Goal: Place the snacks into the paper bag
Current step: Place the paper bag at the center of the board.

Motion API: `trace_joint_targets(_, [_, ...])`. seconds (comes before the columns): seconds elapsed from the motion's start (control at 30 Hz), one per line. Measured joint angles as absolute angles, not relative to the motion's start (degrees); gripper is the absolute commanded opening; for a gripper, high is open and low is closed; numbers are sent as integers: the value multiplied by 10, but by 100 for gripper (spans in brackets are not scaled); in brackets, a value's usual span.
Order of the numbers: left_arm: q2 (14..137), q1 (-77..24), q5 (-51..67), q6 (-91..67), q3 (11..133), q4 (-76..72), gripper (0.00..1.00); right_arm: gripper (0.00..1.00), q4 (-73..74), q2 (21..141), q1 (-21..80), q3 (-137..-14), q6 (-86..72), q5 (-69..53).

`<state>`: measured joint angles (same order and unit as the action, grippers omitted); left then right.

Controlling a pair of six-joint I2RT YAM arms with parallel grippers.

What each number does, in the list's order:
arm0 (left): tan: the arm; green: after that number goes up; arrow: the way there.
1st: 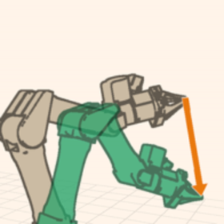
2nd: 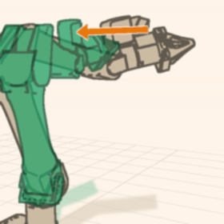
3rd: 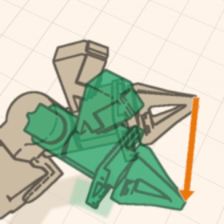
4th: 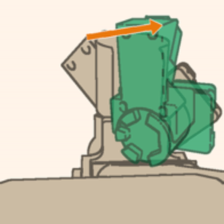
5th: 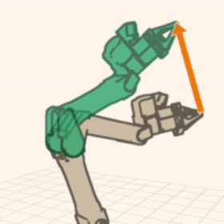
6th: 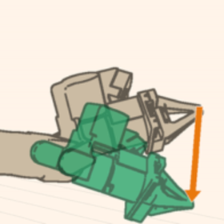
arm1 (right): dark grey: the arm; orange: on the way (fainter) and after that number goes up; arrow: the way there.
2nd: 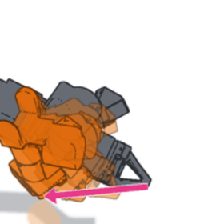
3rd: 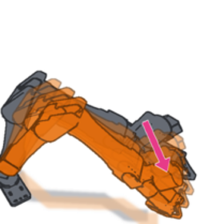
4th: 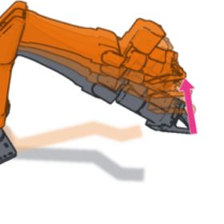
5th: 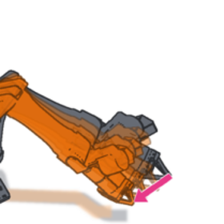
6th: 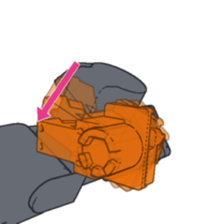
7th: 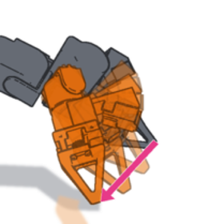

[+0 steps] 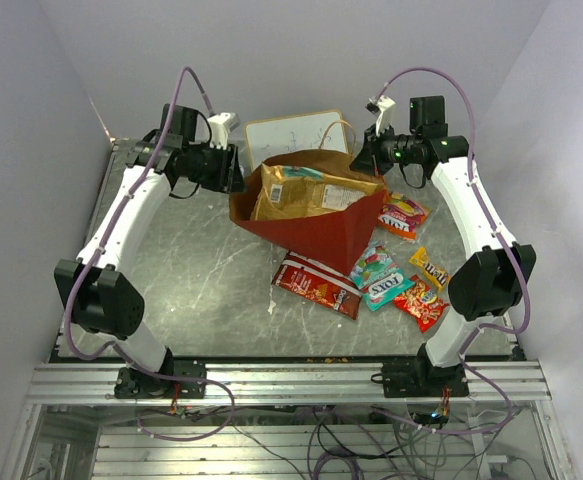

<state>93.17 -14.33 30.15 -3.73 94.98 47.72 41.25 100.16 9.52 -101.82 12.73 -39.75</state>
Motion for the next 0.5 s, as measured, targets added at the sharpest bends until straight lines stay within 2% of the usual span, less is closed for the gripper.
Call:
trace_joint_targets(0.07, [924,-143,300,-17,962,478,72,0,413,1004,95,-1022,127,-390])
trace_joint_targets(0.13, [911,-144,298,10,977,478,79,0,414,1005,95,-1023,128,-387])
trace_joint_targets(0.5, [867,-201,292,117,1046,459,79,0,417,1005,96,-1025,134,-401])
